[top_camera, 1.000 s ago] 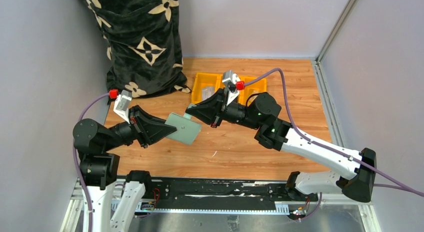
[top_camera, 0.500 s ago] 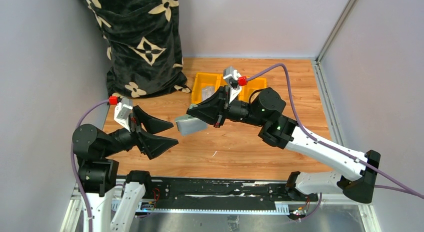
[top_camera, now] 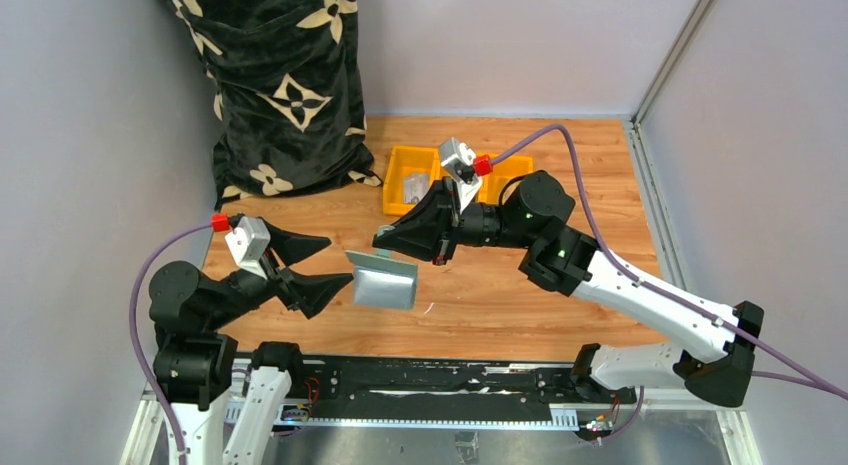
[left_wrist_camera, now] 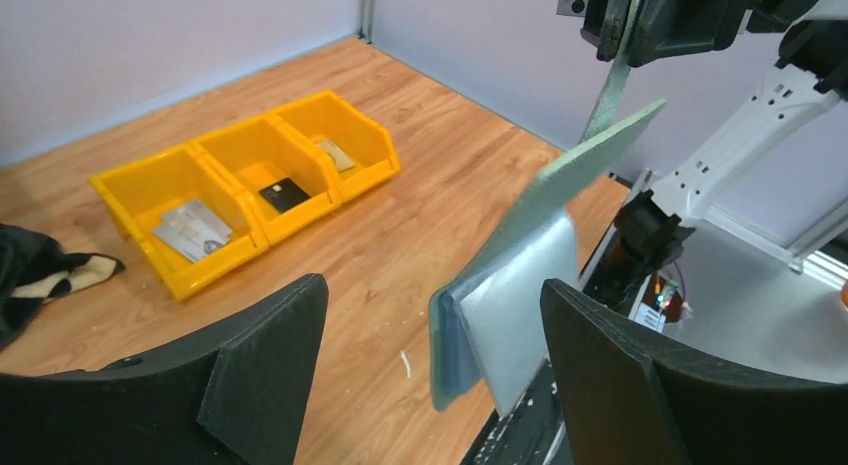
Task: Take the credit cards out of the card holder
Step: Open the card holder.
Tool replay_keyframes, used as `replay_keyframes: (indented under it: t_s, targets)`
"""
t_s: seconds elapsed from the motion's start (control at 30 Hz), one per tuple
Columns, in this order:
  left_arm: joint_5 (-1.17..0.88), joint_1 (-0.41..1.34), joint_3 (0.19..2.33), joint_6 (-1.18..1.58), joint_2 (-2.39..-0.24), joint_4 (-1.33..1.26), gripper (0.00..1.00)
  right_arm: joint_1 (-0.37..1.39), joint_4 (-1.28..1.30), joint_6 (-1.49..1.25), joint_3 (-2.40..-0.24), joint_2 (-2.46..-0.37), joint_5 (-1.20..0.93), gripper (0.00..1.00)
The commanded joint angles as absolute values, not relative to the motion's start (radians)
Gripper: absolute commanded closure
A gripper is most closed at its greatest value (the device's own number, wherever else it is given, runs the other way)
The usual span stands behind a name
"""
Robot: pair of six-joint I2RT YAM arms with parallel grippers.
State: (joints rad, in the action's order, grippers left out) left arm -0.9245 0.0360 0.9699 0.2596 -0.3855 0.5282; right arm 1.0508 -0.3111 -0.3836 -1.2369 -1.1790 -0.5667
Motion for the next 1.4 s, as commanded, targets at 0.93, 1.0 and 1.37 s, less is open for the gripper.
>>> replay_keyframes:
  t_s: [0.93,1.0,1.37]
  targets:
    - [-1.102,0.040,0.984,0.250,-0.420,0.559,1.00,1.095,-0.342,-0.455,-1.371,-1.331,-0.711,0.54]
    - [-1.109,0.040,1.001,0.269,-0.426,0.560,1.00,1.085,-0.319,-0.420,-1.340,-1.300,-0.690,0.47]
    - [-1.142,0.040,1.058,0.326,-0.456,0.557,1.00,0.974,-0.282,-0.401,-1.179,-1.148,-0.677,0.22]
